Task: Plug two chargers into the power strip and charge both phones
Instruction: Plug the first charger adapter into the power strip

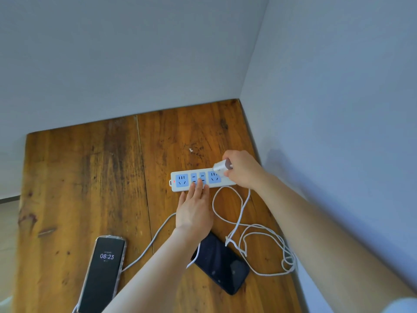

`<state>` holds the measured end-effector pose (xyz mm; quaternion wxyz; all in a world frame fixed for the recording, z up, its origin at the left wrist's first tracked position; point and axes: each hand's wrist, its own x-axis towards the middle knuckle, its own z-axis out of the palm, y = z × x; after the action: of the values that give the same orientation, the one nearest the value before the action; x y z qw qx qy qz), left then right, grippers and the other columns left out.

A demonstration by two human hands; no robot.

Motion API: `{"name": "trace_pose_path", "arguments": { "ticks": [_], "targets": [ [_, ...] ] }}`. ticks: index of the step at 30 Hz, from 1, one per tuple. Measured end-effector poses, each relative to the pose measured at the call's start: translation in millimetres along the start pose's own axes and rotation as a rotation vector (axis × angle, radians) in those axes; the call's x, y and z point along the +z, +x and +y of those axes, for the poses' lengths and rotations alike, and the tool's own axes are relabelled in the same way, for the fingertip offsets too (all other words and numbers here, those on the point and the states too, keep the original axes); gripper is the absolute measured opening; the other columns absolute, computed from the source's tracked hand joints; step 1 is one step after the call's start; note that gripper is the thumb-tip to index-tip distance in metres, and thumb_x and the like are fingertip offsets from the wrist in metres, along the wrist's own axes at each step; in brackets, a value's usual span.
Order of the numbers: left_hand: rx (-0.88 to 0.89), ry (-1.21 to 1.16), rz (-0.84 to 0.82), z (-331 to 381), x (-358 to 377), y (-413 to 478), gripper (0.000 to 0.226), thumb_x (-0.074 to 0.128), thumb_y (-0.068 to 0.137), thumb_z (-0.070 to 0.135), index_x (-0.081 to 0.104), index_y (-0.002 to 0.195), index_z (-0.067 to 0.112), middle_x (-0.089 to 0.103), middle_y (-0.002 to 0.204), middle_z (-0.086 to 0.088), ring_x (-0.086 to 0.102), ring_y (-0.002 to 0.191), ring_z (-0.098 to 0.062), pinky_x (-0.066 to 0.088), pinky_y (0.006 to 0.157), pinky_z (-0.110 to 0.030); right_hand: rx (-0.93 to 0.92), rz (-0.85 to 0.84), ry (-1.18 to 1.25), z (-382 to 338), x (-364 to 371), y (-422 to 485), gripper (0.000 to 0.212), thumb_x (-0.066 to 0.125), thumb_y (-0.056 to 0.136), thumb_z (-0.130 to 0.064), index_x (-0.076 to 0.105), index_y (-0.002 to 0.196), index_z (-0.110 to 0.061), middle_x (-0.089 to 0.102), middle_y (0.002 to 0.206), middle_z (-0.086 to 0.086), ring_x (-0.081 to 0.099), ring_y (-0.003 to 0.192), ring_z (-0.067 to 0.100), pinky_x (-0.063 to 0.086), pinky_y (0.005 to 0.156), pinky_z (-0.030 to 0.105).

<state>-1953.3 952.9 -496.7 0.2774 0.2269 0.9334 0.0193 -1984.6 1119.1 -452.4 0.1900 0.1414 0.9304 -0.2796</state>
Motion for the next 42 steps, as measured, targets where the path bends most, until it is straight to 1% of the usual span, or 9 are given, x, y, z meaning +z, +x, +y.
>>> {"name": "trace_pose_path", "arguments": {
  "ticks": [5,11,16,20,23,25,33,38,42],
  "targets": [
    [-0.002,-0.049,-0.028,-1.8,-2.1,1.1,0.072,0.046,0.096,0.020,0.002,0.152,0.022,-0.009,0.161,0.000,-0.009,0.146,-0.022,0.009,0.117,-0.041,-0.119,-0.063,-0.208,-13.4,-7.2,10.5,0.028,0.067,0.085,-0.015,0.058,0.111,-0.010,0.066,0.112,0.013,0.064,0.084,0.020,0.041,0.051,0.017],
    [0.000,-0.067,-0.035,-2.5,-2.2,2.4,0.072,0.046,0.095,0.022,0.003,0.152,0.023,-0.009,0.161,0.001,-0.009,0.146,-0.021,0.012,0.117,-0.040,-0.238,-0.061,-0.292,-20.3,-4.2,11.8,0.032,0.065,0.087,-0.015,0.060,0.118,-0.007,0.065,0.115,0.013,0.064,0.095,0.026,0.052,0.071,0.028],
    [-0.003,-0.074,-0.044,-2.1,-1.0,2.7,0.073,0.047,0.095,0.022,0.002,0.152,0.023,-0.009,0.161,0.002,-0.010,0.146,-0.021,0.015,0.116,-0.040,-0.215,-0.144,-0.243,-5.5,-10.0,15.6,0.010,0.066,0.086,-0.020,0.060,0.091,-0.013,0.066,0.112,0.009,0.057,0.082,0.016,0.034,0.054,0.014],
    [-0.008,-0.084,-0.054,-2.8,-0.8,3.3,0.073,0.048,0.095,0.022,0.003,0.152,0.024,-0.008,0.161,0.003,-0.009,0.146,-0.020,0.017,0.116,-0.040,-0.164,-0.102,-0.199,1.4,-10.8,18.2,0.023,0.065,0.088,-0.022,0.063,0.109,-0.012,0.065,0.117,0.009,0.063,0.096,0.022,0.042,0.062,0.019],
    [-0.012,-0.080,-0.063,-2.8,-2.4,3.2,0.074,0.048,0.095,0.021,0.003,0.152,0.025,-0.008,0.161,0.004,-0.009,0.146,-0.020,0.018,0.115,-0.040,-0.178,-0.113,-0.249,-2.7,-13.7,21.5,0.011,0.064,0.088,-0.023,0.059,0.090,-0.014,0.067,0.107,0.009,0.060,0.084,0.019,0.036,0.053,0.016],
    [-0.015,-0.078,-0.072,-1.9,-4.4,3.1,0.074,0.049,0.094,0.020,0.003,0.152,0.025,-0.009,0.161,0.004,-0.009,0.146,-0.020,0.019,0.115,-0.040,-0.207,-0.112,-0.301,-7.3,-14.9,22.9,0.017,0.065,0.087,-0.022,0.049,0.082,-0.017,0.066,0.100,0.008,0.054,0.074,0.016,0.028,0.050,0.017],
    [-0.024,-0.088,-0.101,-0.7,-10.1,4.7,0.074,0.049,0.094,0.018,0.003,0.152,0.025,-0.009,0.161,0.004,-0.009,0.146,-0.019,0.019,0.115,-0.041,-0.221,-0.149,-0.306,-13.5,-18.7,25.6,0.012,0.066,0.086,-0.018,0.059,0.094,-0.012,0.065,0.108,0.011,0.053,0.079,0.015,0.038,0.059,0.018],
    [-0.027,-0.094,-0.097,-1.5,-8.6,6.1,0.075,0.049,0.094,0.018,0.004,0.152,0.025,-0.006,0.161,0.004,-0.007,0.146,-0.019,0.018,0.115,-0.041,-0.198,-0.158,-0.262,-14.0,-18.0,26.7,0.019,0.066,0.085,-0.012,0.047,0.083,-0.016,0.065,0.110,0.013,0.054,0.079,0.016,0.037,0.055,0.016],
    [-0.023,-0.098,-0.097,-1.7,-10.2,6.9,0.073,0.049,0.094,0.018,0.005,0.152,0.025,-0.005,0.161,0.003,-0.006,0.147,-0.019,0.017,0.116,-0.041,-0.232,-0.129,-0.337,-19.3,-13.4,21.9,0.014,0.067,0.085,-0.012,0.056,0.094,-0.013,0.065,0.107,0.012,0.057,0.080,0.018,0.037,0.055,0.018]
  ]
}}
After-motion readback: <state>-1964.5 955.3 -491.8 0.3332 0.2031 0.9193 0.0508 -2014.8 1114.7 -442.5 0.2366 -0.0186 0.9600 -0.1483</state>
